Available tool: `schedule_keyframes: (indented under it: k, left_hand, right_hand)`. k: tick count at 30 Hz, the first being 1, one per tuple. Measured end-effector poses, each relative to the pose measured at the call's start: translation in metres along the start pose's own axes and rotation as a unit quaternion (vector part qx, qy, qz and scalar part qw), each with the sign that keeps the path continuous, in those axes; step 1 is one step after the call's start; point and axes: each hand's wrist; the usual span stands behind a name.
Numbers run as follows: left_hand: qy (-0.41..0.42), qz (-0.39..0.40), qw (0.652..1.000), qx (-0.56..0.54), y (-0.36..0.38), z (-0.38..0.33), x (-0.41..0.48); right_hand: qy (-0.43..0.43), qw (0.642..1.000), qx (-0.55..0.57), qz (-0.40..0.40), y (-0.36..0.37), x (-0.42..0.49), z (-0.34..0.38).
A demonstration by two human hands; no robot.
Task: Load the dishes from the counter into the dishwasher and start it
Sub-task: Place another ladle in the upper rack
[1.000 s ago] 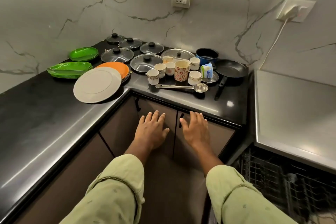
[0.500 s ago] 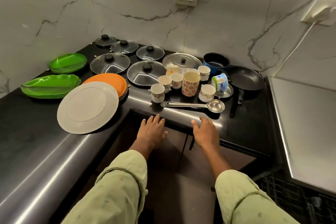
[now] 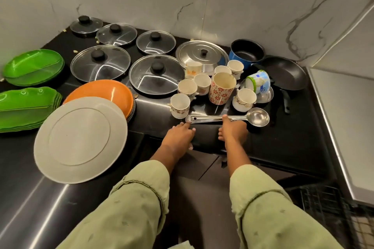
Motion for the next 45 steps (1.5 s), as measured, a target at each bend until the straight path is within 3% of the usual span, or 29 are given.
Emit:
schedule_keyframes:
  k: [4,10,22,30,35,39,45]
  left_hand:
    - [0.02,-0.005,1.0,0.005,-0.001,0.007,-0.001]
    - [0.03,-0.047,0.998,0.0,-0.004,0.012,-0.003]
    - [0.013,-0.061,0.998,-0.017,0.002,0.008,-0.013]
    - [0.004,-0.052,0.998,-0.024,0.006,0.005,-0.019]
    - [-0.01,-0.095,0.995,-0.015,0.021,-0.009,-0.034]
    - [0.02,-0.126,0.992,0.018,0.035,-0.033,-0.055]
    - [0.066,-0.109,0.992,0.004,0.04,-0.088,-0.081]
  right_hand:
    - [0.08,0.994,0.071,-0.031,0.016,0.005,0.011]
    - [0.117,0.984,0.117,-0.061,0.026,0.009,0.021]
    - [0.156,0.962,0.225,-0.001,-0.012,0.007,0.002]
    - [0.119,0.962,0.231,0.08,-0.06,0.0,-0.033]
    - [0.041,0.971,0.21,0.102,-0.093,-0.015,-0.066]
    - [0.007,0.974,0.197,0.115,-0.117,-0.029,-0.094]
    - [-0.02,0.975,0.148,0.163,-0.154,-0.048,-0.125]
Point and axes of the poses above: each hand's wrist, its own x-axis towards the middle knuckle, its own y-axis out of the palm, z = x × y, and after that the axes turned 1 degree about -z, right-handed
